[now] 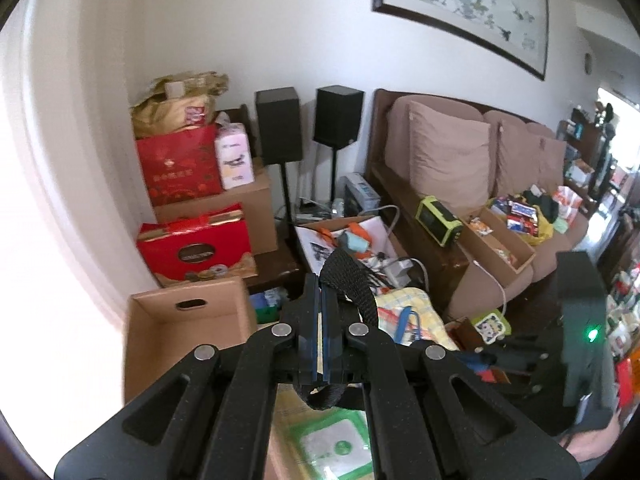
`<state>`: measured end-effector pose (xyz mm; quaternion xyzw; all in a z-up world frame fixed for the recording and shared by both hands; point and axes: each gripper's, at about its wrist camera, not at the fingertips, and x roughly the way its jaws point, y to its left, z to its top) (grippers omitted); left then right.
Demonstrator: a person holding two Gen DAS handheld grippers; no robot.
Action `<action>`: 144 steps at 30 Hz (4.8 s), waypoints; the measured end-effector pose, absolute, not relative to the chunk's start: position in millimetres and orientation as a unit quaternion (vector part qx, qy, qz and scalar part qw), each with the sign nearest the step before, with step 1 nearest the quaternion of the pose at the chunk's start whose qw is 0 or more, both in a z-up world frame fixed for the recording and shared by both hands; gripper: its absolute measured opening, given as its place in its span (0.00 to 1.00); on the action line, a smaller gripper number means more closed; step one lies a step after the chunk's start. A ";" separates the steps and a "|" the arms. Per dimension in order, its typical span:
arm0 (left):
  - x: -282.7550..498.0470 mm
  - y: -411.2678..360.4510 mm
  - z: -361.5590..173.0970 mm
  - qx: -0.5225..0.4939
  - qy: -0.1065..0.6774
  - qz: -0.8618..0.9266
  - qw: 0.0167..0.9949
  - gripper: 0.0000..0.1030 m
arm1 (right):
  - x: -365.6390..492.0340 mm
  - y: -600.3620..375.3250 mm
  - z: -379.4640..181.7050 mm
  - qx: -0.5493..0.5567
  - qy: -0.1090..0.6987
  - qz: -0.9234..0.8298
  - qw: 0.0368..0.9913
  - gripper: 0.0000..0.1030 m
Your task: Organize objects
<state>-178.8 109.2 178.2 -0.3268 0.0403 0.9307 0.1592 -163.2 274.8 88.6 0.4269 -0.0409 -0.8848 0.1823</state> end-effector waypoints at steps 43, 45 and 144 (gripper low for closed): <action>-338.1 -53.6 86.7 -0.419 0.007 0.908 0.018 0.02 | -352.7 81.7 12.0 0.477 -0.075 -0.842 0.239 0.20; -346.5 -55.0 69.0 -0.436 0.014 0.900 0.015 0.02 | -361.4 82.0 1.2 0.484 -0.083 -0.840 0.229 0.31; -50.4 133.4 -33.0 -0.403 0.020 0.890 0.215 1.00 | -98.7 351.9 -61.1 0.457 -0.080 -0.886 -0.003 0.95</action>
